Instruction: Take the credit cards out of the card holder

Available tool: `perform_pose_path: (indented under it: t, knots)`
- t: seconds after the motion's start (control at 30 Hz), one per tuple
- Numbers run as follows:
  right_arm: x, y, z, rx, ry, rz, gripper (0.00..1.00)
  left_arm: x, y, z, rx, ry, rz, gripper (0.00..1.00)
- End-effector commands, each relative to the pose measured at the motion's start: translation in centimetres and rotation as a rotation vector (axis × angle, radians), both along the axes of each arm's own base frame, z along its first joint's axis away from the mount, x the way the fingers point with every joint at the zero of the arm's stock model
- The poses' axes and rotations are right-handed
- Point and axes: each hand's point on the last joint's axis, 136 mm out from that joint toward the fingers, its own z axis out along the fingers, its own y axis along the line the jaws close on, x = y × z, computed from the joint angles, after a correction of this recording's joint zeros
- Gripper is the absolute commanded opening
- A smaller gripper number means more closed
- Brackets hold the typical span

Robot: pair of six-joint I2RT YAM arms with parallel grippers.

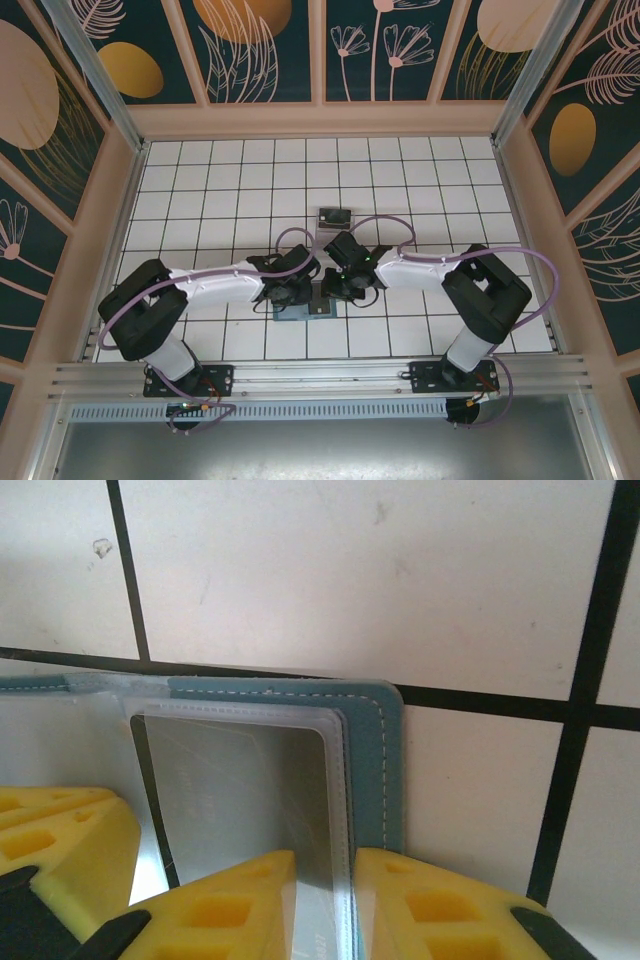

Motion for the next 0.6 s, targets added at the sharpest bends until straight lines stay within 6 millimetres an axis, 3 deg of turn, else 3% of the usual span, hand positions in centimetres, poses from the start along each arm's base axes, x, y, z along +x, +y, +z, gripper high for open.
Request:
perform_pose_path:
  t: [0.0, 0.13, 0.33, 0.57]
  knots:
    - [-0.7, -1.7, -1.1, -0.089, 0.023, -0.012, 0.25, -0.1, 0.7, 0.8, -0.015, -0.017, 0.028, 0.16]
    - [-0.5, -1.5, -0.2, -0.063, 0.01, -0.022, 0.21, 0.0, -0.5, 1.6, -0.082, -0.021, 0.026, 0.18]
    - [-0.2, -1.6, 1.1, -0.053, -0.016, -0.04, 0.25, 0.0, -0.7, 0.8, -0.073, -0.005, 0.024, 0.18]
    - [-0.5, -1.9, 0.1, -0.061, 0.002, -0.038, 0.18, 0.0, -1.1, 0.6, -0.085, 0.002, 0.014, 0.2]
